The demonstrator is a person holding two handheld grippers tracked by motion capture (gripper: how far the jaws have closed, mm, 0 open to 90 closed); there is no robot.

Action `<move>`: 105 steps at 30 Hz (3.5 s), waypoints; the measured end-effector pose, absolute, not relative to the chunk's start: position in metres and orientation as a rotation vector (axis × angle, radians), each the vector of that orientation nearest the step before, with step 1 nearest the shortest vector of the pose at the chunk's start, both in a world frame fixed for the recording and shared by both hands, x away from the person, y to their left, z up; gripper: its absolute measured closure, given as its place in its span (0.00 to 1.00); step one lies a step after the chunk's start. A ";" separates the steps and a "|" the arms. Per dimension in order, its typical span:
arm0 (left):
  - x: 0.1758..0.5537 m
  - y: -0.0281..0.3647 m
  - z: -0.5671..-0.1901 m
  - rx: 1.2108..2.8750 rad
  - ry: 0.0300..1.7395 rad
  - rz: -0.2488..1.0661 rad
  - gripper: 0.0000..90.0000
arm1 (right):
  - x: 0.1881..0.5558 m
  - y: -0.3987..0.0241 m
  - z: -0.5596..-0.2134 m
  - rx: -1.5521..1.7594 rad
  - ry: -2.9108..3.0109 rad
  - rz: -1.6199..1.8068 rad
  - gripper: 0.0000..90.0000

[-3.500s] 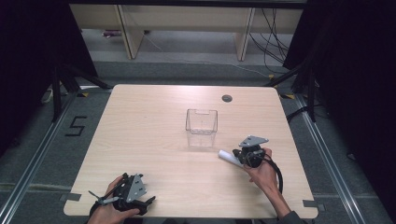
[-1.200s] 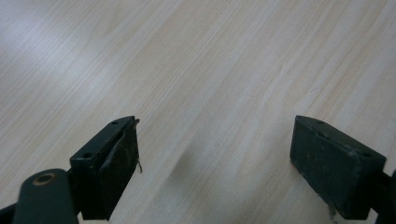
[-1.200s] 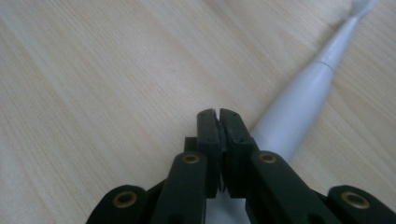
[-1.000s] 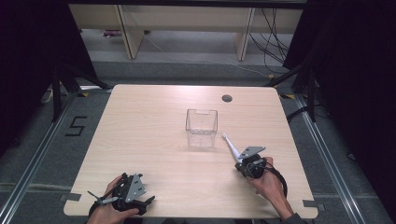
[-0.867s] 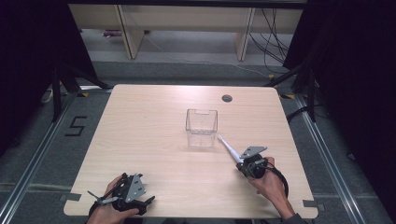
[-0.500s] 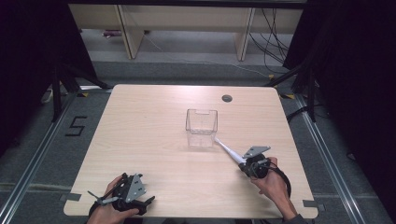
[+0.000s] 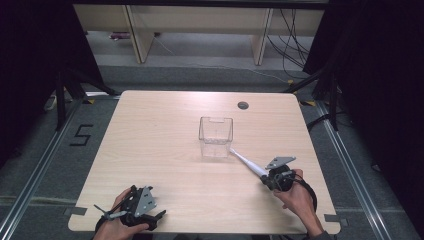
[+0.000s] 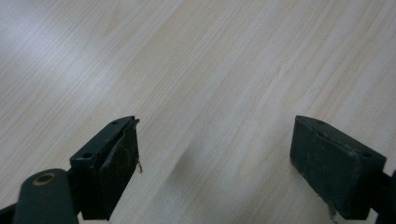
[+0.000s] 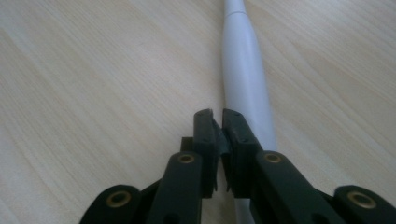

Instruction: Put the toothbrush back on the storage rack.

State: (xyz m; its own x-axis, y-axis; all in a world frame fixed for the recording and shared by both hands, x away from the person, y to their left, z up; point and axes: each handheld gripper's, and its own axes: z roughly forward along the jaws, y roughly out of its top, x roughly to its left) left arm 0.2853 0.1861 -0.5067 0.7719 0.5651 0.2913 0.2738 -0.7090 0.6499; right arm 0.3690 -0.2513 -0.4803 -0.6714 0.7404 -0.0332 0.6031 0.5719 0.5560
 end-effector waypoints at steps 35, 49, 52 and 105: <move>0.286 0.186 -0.508 2.366 0.628 0.644 0.17 | 0.437 -0.224 -0.462 1.113 2.772 0.387 0.60; 0.286 0.186 -0.508 2.367 0.629 0.643 0.17 | 0.452 -0.215 -0.471 1.066 2.854 0.276 0.65; 0.286 0.186 -0.508 2.370 0.627 0.635 0.17 | 0.453 -0.213 -0.471 1.059 2.872 0.247 0.67; 0.287 0.187 -0.508 2.374 0.633 0.637 0.17 | 0.450 -0.248 -0.431 1.104 2.708 0.524 0.75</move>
State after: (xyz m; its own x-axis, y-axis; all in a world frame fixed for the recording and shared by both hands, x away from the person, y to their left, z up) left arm 0.2866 0.1868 -0.5083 0.7718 0.5675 0.2867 0.2828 -0.7102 0.6447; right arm 0.4498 -0.2479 -0.4314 -0.7110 0.7027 -0.0248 0.6428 0.6639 0.3822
